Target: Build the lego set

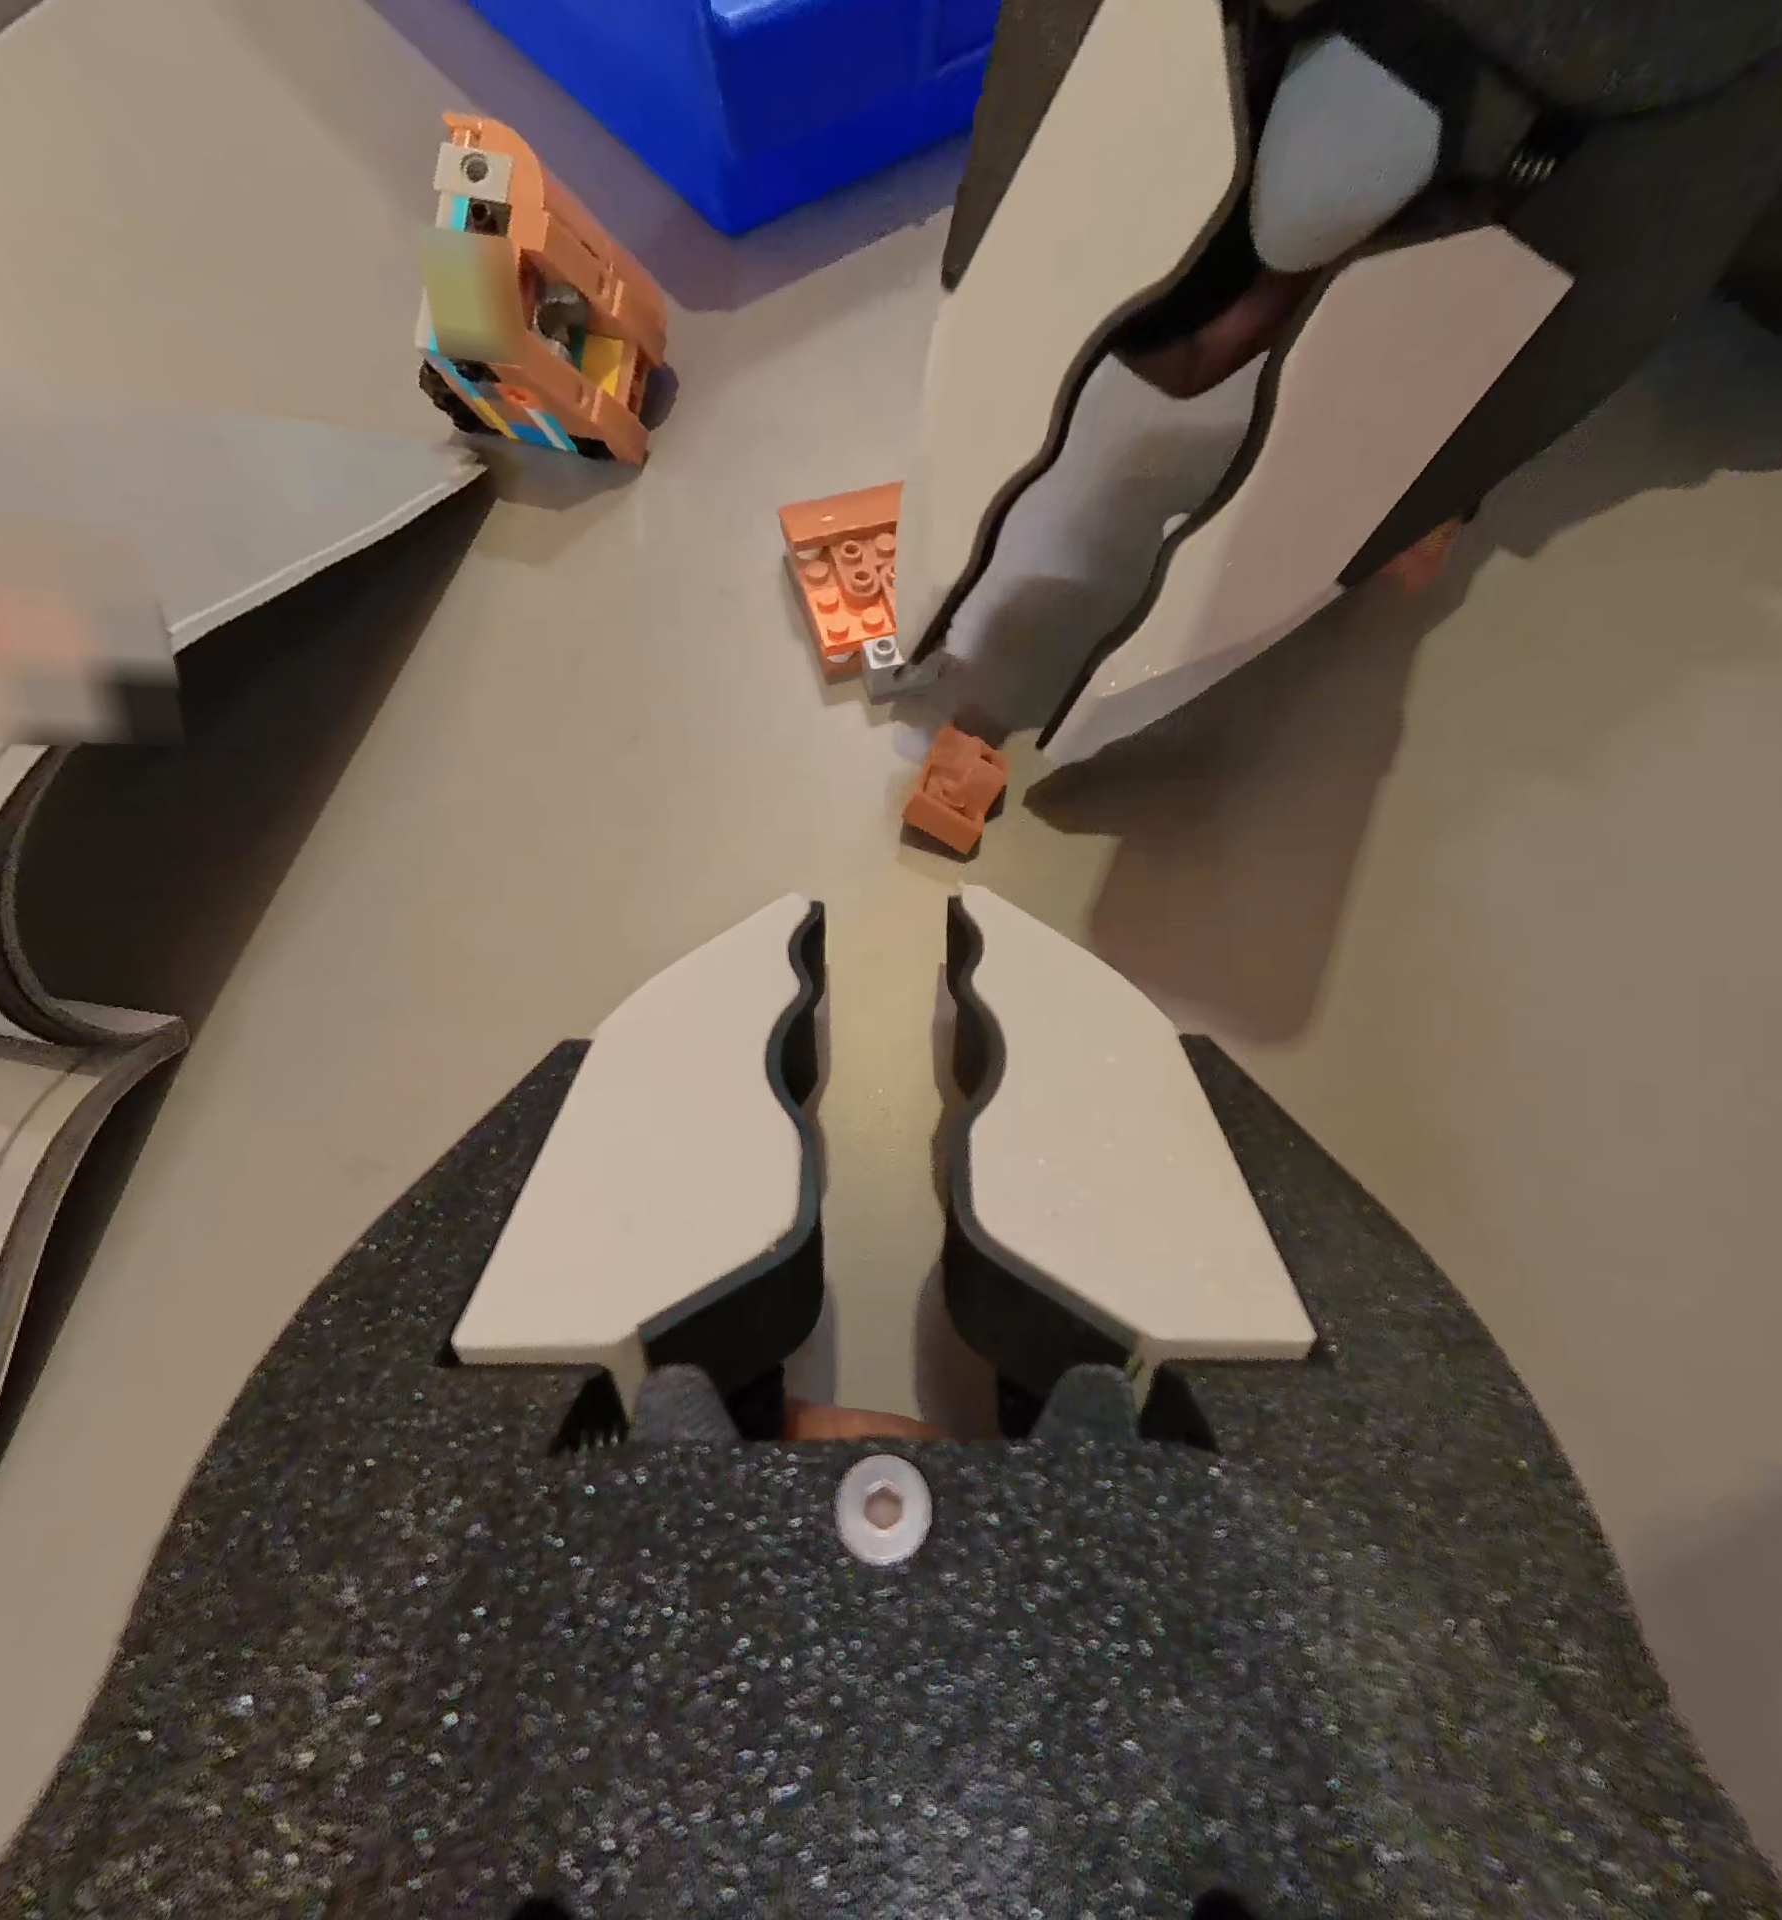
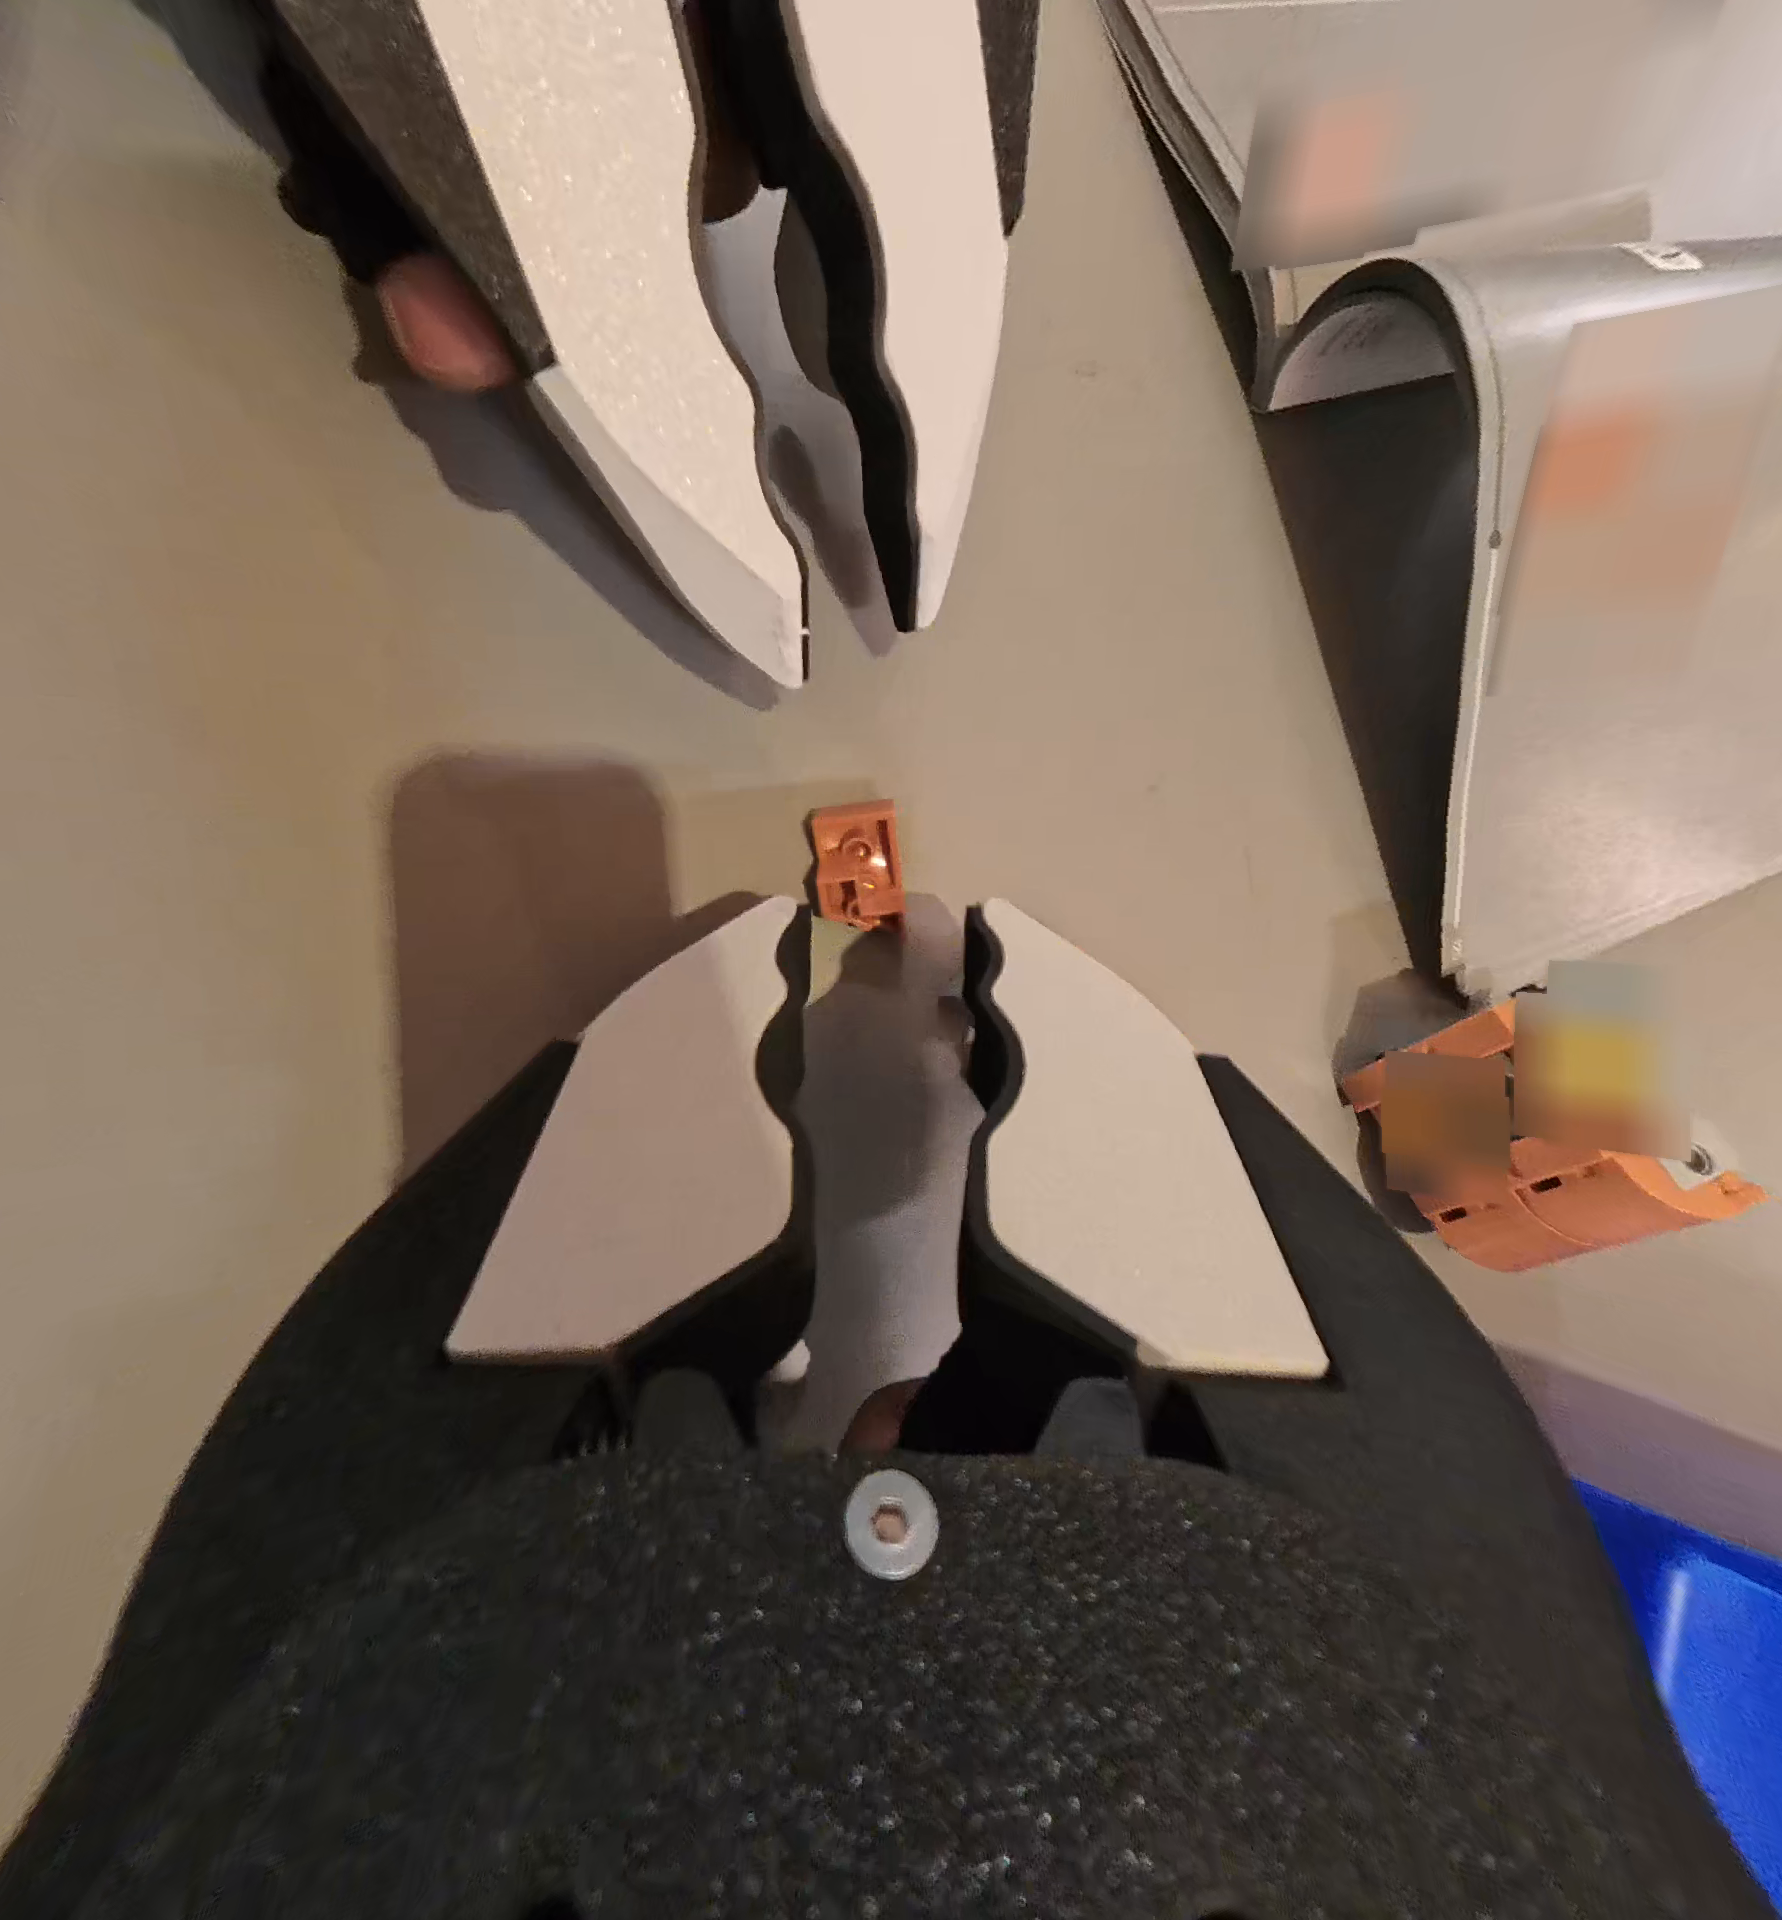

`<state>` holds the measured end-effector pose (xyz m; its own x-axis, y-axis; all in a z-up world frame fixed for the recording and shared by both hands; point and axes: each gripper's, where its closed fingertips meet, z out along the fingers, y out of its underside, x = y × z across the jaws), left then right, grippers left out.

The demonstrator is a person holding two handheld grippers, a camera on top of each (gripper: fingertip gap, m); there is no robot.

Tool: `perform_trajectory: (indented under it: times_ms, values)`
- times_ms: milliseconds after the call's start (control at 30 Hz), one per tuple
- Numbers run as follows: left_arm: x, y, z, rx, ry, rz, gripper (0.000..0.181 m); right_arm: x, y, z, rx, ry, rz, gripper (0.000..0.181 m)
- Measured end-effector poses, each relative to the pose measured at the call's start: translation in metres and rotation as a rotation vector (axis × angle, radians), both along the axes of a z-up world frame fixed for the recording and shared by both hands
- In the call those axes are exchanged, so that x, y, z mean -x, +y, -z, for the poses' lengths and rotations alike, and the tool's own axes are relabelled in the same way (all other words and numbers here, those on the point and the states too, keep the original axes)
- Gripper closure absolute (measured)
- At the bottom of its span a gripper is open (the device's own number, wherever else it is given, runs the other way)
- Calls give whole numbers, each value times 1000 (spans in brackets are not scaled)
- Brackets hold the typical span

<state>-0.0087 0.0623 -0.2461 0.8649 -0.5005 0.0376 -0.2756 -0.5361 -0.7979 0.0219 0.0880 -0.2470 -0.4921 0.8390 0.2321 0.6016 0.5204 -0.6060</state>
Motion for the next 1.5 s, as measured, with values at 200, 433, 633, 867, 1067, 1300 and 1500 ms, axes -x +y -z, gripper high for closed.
perform_trajectory:
  times_ms: [200,433,633,867,1067,1300,1500]
  values:
    - [-1,-1,2,0,30,8,159,0,1,-2,-39,-35,-12,149]
    - [6,-1,2,-13,49,-17,159,-11,49,-8,-5,-81,159,142]
    - [5,-1,2,-16,48,-11,158,-16,55,10,39,-149,136,142]
    - [6,-1,1,-5,22,-12,158,-5,48,13,109,-112,-27,145]
    - [10,3,-7,-34,-35,-27,158,0,47,6,122,-22,-144,146]
    - [16,37,-31,-190,70,-7,158,3,46,-10,101,151,-138,141]
    - [11,82,-48,-471,214,6,159,0,46,-18,120,322,-145,140]
